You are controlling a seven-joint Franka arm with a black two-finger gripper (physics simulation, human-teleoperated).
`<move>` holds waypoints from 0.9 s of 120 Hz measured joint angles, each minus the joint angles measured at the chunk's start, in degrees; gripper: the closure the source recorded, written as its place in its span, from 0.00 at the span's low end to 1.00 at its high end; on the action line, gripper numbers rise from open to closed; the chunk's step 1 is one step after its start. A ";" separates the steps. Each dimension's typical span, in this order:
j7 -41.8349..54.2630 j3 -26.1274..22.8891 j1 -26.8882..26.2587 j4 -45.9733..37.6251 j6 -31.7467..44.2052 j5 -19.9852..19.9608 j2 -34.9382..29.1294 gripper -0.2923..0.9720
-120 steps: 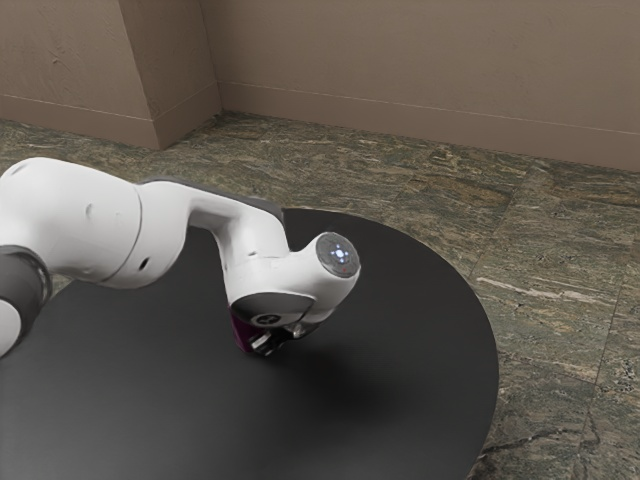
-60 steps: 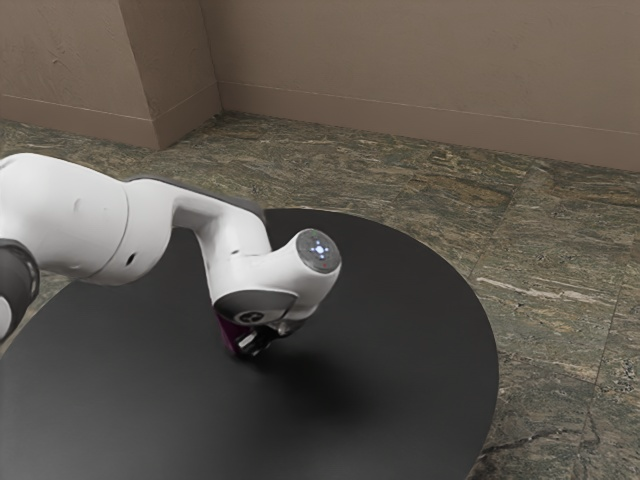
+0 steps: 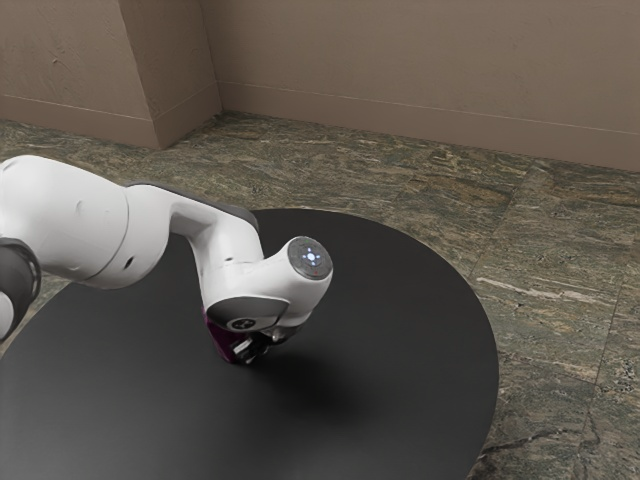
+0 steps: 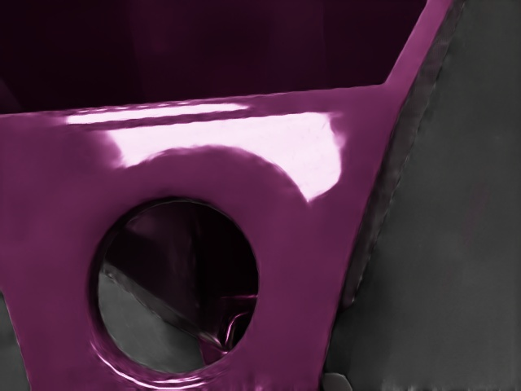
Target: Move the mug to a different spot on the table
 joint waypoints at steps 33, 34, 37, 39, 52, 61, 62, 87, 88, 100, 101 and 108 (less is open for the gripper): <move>-0.52 -0.03 -0.37 -0.10 1.28 0.35 -1.35 0.38; -0.53 -0.04 -0.45 -0.14 1.29 0.34 -1.56 0.38; -0.56 -0.06 -0.63 -0.35 1.32 0.34 -2.18 0.36; -0.58 -0.06 -0.77 -0.54 1.33 0.32 -2.65 0.35; -0.73 -0.34 -2.34 -3.05 1.23 -0.42 -6.96 0.30; -0.83 -0.81 -3.81 -4.14 -0.50 -4.03 -10.94 0.28; -0.84 -1.00 -3.88 -4.14 -0.82 -4.57 -11.45 0.28; 5.39 -6.47 -4.47 25.20 -21.70 -19.23 -17.10 0.25; 6.24 -6.47 -4.26 26.14 -22.55 -19.70 -17.14 0.25; 19.43 -4.45 0.23 33.29 -30.29 -24.92 -17.52 0.24; 20.63 -4.32 0.94 33.49 -30.73 -25.34 -17.55 0.24; 28.59 -3.95 7.09 33.95 -33.36 -27.56 -17.70 0.24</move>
